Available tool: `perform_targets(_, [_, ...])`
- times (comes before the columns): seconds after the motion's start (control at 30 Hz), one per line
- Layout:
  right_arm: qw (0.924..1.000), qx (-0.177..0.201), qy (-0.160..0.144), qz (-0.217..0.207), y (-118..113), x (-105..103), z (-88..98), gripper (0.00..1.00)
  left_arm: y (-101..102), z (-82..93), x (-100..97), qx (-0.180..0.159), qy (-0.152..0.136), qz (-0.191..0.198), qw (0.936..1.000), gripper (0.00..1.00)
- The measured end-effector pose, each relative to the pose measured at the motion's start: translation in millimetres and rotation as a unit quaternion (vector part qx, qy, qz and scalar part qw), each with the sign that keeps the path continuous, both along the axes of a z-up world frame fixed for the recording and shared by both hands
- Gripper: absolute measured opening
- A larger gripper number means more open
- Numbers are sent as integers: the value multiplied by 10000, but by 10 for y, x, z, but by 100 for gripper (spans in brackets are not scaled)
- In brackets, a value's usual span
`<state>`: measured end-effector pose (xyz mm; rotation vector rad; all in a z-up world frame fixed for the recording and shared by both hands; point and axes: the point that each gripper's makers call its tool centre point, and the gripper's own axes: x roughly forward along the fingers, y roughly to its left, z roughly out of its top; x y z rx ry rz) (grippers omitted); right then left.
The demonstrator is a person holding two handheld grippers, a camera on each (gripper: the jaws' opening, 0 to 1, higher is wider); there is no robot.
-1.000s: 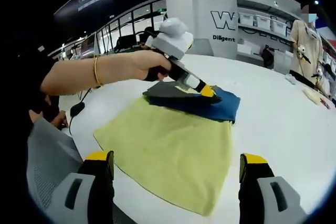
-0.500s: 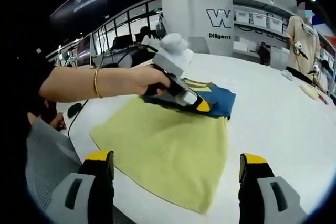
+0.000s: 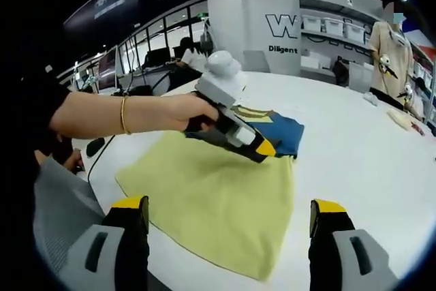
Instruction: Fold the garment on the visible template until the final outline fits inside the template.
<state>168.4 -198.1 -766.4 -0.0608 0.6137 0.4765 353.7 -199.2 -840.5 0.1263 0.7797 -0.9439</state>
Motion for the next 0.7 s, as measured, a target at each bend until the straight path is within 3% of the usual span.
perform_targets(0.13, [9999,-19,-126,79,52,24,53,94,166,80,109,-19,34,162,9999,37])
perform_targets(0.3, [9996,96,-247,68,108,75,126,90,383,174,244,105,-82,394,9991,70])
perform_targets(0.7, [9979,306,-480,319,435,201,271,93,703,512,388,-4,-377,524,9979,88])
